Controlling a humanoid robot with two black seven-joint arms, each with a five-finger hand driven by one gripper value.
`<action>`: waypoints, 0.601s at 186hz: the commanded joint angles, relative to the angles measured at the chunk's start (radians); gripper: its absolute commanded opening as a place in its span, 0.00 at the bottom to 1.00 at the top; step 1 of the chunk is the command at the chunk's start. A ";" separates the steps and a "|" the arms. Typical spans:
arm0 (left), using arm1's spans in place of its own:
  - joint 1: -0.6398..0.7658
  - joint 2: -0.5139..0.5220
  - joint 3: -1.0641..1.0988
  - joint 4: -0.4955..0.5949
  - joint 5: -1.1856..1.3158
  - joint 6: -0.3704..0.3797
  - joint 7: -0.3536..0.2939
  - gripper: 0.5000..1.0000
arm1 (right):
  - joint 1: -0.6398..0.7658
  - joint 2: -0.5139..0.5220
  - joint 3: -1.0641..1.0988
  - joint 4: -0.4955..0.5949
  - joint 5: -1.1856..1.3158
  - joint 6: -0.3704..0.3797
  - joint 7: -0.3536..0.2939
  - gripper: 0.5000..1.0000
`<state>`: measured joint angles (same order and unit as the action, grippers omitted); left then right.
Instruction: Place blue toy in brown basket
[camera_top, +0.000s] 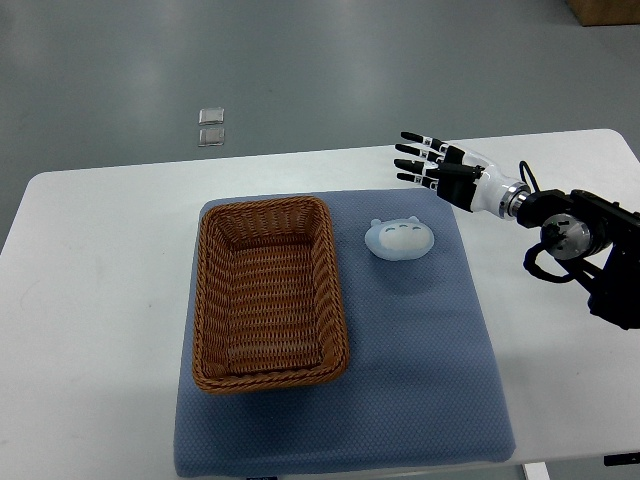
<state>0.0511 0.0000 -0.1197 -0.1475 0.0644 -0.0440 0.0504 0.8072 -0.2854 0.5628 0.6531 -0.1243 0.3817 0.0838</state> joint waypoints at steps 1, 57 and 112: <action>0.000 0.000 0.000 0.000 0.000 0.001 0.000 1.00 | 0.001 -0.001 -0.001 -0.003 0.000 -0.003 0.001 0.83; -0.002 0.000 0.003 -0.001 0.000 0.001 0.000 1.00 | 0.006 -0.011 -0.001 0.002 -0.040 0.020 0.001 0.82; -0.008 0.000 0.002 -0.001 0.000 0.000 0.000 1.00 | 0.058 -0.040 0.002 0.007 -0.434 0.092 0.070 0.82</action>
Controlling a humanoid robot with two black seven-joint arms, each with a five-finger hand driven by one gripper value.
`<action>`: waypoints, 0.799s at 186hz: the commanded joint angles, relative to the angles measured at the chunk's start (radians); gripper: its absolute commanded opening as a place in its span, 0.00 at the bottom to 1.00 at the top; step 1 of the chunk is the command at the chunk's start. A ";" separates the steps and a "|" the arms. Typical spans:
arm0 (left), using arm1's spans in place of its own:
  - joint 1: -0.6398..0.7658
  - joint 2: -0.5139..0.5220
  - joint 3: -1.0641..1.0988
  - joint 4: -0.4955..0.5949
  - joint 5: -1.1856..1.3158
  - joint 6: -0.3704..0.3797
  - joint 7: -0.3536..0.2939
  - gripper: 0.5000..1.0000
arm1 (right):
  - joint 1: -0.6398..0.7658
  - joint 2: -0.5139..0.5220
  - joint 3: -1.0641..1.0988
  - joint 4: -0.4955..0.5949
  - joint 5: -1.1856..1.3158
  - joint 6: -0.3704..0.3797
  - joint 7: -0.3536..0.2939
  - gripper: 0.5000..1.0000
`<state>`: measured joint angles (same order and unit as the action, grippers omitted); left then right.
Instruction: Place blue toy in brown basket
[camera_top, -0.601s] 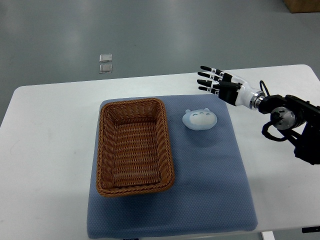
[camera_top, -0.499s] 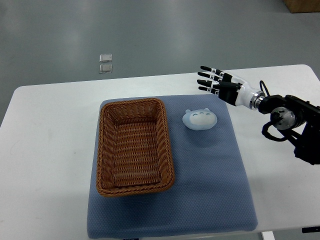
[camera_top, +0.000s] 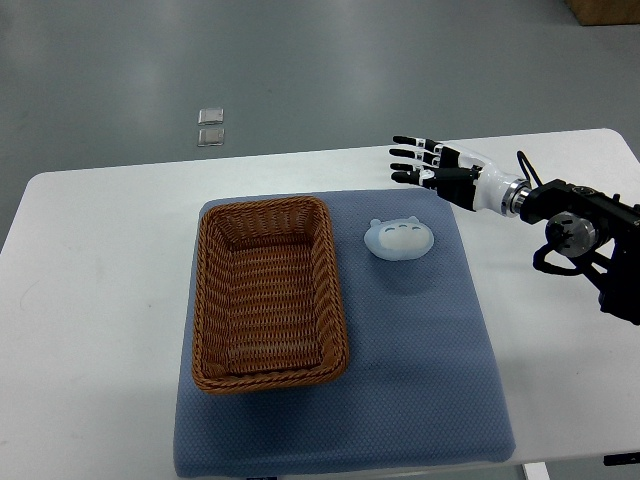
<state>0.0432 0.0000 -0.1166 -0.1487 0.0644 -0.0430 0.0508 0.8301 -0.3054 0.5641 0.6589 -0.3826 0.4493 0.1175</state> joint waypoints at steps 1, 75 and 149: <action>0.000 0.000 -0.002 0.000 0.000 0.000 -0.002 1.00 | 0.038 -0.023 0.000 0.001 -0.197 0.028 0.042 0.82; 0.000 0.000 0.000 0.000 0.000 -0.002 -0.002 1.00 | 0.083 -0.093 -0.004 0.097 -0.774 0.124 0.174 0.82; 0.000 0.000 0.000 0.000 0.000 0.000 0.000 1.00 | 0.115 -0.081 -0.098 0.128 -0.998 0.034 0.183 0.82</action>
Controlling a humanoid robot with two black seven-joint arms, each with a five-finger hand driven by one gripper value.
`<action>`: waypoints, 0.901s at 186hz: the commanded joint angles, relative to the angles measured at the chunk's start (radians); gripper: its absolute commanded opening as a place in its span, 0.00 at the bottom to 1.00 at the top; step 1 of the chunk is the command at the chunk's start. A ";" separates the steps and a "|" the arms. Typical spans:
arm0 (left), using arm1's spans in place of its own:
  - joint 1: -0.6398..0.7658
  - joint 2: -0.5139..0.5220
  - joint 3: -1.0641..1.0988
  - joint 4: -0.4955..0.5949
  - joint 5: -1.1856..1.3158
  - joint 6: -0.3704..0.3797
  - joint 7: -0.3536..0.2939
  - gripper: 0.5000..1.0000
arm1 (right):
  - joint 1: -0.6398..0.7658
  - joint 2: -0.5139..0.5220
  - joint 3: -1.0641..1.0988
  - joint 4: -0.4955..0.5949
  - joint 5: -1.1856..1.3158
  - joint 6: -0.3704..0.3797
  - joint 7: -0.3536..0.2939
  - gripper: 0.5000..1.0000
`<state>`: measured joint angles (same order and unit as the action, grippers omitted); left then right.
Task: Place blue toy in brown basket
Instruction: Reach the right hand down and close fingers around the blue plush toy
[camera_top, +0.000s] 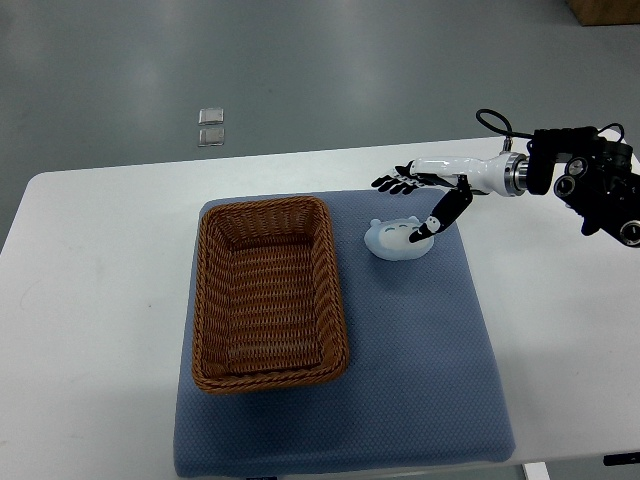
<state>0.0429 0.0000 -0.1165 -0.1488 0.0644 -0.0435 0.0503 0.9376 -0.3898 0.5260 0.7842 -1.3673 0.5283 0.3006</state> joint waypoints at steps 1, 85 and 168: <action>0.000 0.000 0.000 0.000 0.000 0.001 0.000 1.00 | 0.007 0.003 -0.060 0.003 -0.013 -0.045 0.000 0.82; 0.000 0.000 0.000 0.000 0.000 -0.001 0.000 1.00 | 0.007 0.049 -0.169 -0.002 -0.030 -0.168 -0.001 0.63; 0.000 0.000 0.000 0.000 0.000 0.001 0.000 1.00 | 0.012 0.040 -0.190 0.000 -0.012 -0.198 0.026 0.00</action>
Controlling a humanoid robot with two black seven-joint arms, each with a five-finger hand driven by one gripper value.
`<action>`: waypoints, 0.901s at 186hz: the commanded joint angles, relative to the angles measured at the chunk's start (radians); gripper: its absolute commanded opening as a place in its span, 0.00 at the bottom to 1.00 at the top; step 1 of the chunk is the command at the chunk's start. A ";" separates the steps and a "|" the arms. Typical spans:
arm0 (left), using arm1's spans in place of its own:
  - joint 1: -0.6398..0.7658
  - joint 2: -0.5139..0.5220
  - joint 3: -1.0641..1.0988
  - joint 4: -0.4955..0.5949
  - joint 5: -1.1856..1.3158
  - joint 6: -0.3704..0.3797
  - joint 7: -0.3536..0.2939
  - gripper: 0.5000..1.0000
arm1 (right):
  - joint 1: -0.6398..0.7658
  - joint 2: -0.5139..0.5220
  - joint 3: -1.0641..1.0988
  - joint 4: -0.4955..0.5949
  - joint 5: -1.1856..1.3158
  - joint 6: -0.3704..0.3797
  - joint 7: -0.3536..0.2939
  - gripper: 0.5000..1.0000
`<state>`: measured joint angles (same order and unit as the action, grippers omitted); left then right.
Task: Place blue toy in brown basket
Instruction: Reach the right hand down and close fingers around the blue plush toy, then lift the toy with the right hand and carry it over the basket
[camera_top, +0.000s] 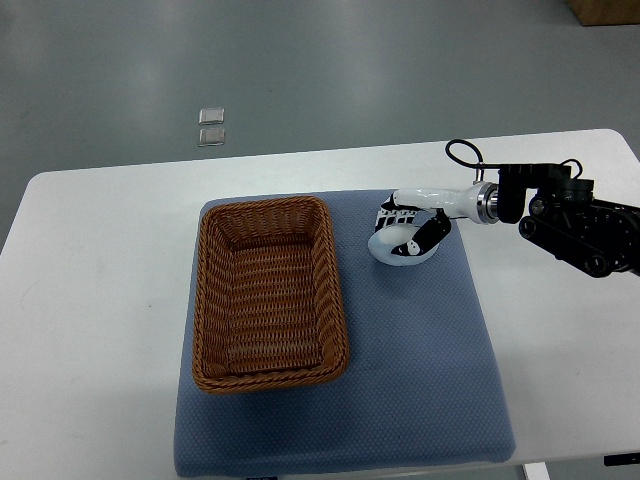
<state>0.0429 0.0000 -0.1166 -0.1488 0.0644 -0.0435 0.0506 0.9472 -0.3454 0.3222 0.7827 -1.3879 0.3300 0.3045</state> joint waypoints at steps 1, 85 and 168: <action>0.000 0.000 0.000 0.000 0.000 -0.001 0.000 1.00 | 0.002 -0.004 0.014 0.001 0.009 0.000 0.030 0.00; 0.000 0.000 0.000 0.000 0.000 -0.001 0.000 1.00 | 0.082 0.005 0.104 0.064 0.059 0.014 0.243 0.00; 0.000 0.000 0.000 0.000 0.000 0.001 0.000 1.00 | 0.119 0.253 0.028 0.101 0.029 0.012 0.113 0.00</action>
<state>0.0431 0.0000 -0.1166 -0.1488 0.0644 -0.0432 0.0502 1.0667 -0.1474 0.3790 0.8881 -1.3535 0.3490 0.4710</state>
